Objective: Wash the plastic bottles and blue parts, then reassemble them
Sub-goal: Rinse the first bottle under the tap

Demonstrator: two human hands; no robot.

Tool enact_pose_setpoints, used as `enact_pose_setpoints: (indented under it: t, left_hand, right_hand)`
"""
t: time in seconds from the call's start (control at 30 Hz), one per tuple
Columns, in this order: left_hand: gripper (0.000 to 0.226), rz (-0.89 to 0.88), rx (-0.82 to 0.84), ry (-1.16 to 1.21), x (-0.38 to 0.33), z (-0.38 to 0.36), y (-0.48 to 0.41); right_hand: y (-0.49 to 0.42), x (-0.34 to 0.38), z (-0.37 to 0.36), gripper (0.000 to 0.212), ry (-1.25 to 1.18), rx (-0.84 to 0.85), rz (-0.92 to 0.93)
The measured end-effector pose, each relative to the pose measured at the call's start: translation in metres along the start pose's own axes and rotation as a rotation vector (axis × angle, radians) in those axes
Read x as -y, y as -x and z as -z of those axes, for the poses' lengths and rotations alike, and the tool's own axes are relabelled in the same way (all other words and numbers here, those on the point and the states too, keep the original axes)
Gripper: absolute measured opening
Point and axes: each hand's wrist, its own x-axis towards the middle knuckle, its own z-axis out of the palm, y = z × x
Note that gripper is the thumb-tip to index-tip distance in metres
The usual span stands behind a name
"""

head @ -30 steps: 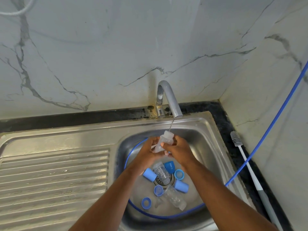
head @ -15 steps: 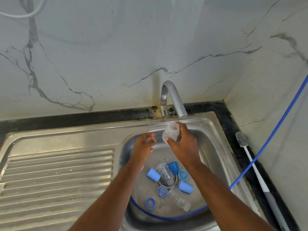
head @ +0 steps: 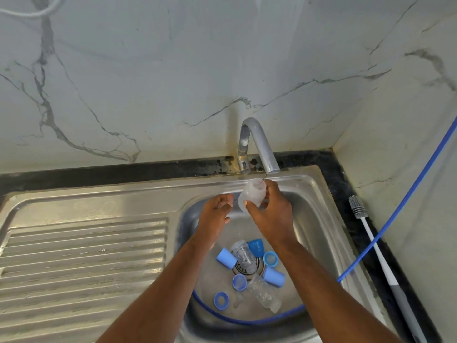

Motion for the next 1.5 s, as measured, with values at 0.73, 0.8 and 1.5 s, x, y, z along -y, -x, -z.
enact_pose_setpoints:
  t: [0.73, 0.8, 1.5]
  left_hand:
    - [0.017, 0.103, 0.11, 0.13, -0.005, -0.014, -0.005]
    - [0.028, 0.185, 0.157, 0.177, -0.003, -0.013, -0.003]
    - [0.046, -0.037, 0.244, -0.703, -0.02, -0.013, 0.021]
  right_hand:
    - [-0.007, 0.007, 0.013, 0.056, -0.031, 0.006, -0.029]
    - [-0.007, 0.008, 0.015, 0.052, -0.036, 0.111, -0.059]
    - [0.016, -0.041, -0.002, 0.026, -0.719, 0.353, -0.937]
